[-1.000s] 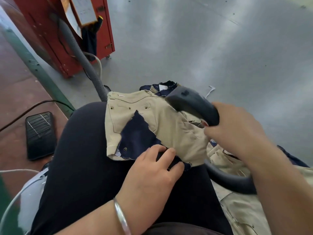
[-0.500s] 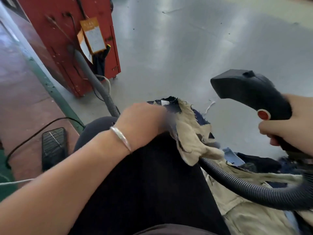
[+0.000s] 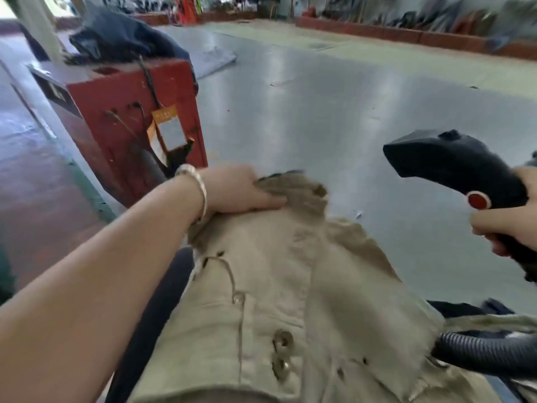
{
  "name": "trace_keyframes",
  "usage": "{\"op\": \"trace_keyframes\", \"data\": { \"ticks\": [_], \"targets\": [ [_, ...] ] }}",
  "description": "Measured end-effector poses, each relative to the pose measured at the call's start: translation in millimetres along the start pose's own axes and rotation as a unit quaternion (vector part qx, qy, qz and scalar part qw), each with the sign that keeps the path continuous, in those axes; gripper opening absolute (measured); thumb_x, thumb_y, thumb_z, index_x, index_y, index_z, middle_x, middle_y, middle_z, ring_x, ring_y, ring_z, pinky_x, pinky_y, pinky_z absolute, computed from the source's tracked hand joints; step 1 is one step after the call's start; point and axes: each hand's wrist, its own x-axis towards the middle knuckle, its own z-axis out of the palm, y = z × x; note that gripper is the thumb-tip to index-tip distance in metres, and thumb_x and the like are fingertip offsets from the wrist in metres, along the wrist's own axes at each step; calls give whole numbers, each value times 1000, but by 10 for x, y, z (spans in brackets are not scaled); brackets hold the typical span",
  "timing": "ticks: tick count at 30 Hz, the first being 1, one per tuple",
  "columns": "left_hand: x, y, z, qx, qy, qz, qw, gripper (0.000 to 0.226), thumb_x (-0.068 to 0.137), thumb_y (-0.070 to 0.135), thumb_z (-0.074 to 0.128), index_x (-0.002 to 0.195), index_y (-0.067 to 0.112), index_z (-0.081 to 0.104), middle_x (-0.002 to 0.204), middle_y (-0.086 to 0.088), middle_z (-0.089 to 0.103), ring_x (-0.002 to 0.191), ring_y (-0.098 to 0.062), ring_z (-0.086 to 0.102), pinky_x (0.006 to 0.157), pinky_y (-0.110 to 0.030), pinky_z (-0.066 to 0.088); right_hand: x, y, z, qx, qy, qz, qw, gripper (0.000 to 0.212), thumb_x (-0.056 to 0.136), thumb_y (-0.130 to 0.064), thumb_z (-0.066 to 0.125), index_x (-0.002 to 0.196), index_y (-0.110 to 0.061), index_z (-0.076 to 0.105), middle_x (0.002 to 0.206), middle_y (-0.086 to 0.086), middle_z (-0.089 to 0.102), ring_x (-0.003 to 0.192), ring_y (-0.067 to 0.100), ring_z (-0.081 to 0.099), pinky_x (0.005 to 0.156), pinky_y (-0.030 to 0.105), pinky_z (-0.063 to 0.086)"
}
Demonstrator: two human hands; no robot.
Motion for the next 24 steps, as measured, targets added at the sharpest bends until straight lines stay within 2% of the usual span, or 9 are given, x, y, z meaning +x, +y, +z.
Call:
{"op": "trace_keyframes", "data": {
  "ticks": [3, 6, 8, 10, 11, 14, 17, 20, 24],
  "targets": [
    [84, -431, 602, 43, -46, -42, 997, 45, 80, 63, 60, 82, 18, 63, 97, -4, 68, 82, -21, 57, 73, -29, 47, -261, -255, 180, -16, -25, 3, 1000, 56, 52, -35, 77, 106, -35, 63, 54, 13, 66, 38, 36, 63, 36, 52, 52],
    [86, -584, 995, 133, -26, -88, 987, 45, 79, 56, 63, 107, 20, 60, 113, -2, 60, 104, -22, 53, 84, -33, 47, -590, -682, 413, -19, -62, -1, 998, 47, 45, -38, 72, 91, -36, 63, 52, 12, 64, 36, 30, 62, 37, 52, 53],
    [-19, -460, 1131, 192, 98, -55, 975, 43, 81, 45, 63, 116, 21, 55, 120, -3, 52, 114, -24, 43, 87, -36, 44, -774, -906, 534, -30, -82, -13, 996, 47, 40, -43, 66, 87, -39, 61, 49, 8, 63, 33, 23, 59, 38, 40, 53],
    [-252, -199, 1236, 126, 245, 70, 959, 29, 79, 29, 65, 105, 16, 64, 109, -4, 58, 105, -25, 50, 84, -38, 48, -947, -1110, 627, -68, -112, -33, 991, 43, 42, -45, 64, 85, -44, 59, 46, 1, 62, 30, 14, 56, 35, 25, 47],
    [-412, -35, 1313, 62, 273, 132, 951, 19, 78, 24, 64, 93, 14, 67, 98, -3, 62, 95, -24, 55, 78, -38, 50, -1022, -1184, 667, -91, -125, -41, 987, 39, 47, -43, 67, 84, -47, 57, 47, -3, 62, 30, 11, 55, 35, 24, 45],
    [-841, 377, 1677, -16, 210, 235, 949, 14, 74, 30, 61, 75, 19, 69, 81, 1, 66, 71, -20, 61, 57, -29, 51, -1204, -1256, 777, -152, -156, -54, 974, 41, 50, -43, 63, 87, -58, 53, 57, -21, 63, 39, 11, 56, 45, 35, 49],
    [-996, 537, 2012, 0, 122, 232, 965, 29, 57, 47, 71, 71, 21, 77, 88, 3, 74, 77, -14, 71, 53, -22, 53, -1336, -1177, 876, -227, -189, -68, 953, 48, 51, -45, 61, 94, -63, 48, 66, -30, 62, 49, 12, 60, 51, 39, 52],
    [-972, 556, 2081, -5, 164, 236, 958, 27, 49, 43, 80, 66, 22, 77, 89, 4, 75, 80, -9, 71, 50, -19, 50, -1460, -1116, 1032, -291, -223, -79, 927, 42, 57, -49, 58, 95, -58, 43, 60, -19, 62, 54, 6, 59, 52, 34, 52],
    [-924, 504, 2112, -15, 193, 253, 948, 27, 51, 46, 81, 64, 24, 76, 86, 7, 75, 78, -4, 70, 44, -19, 45, -1494, -1191, 1314, -357, -253, -91, 895, 36, 72, -49, 54, 101, -53, 32, 71, -16, 58, 64, -2, 55, 52, 14, 42]
  ]
}}
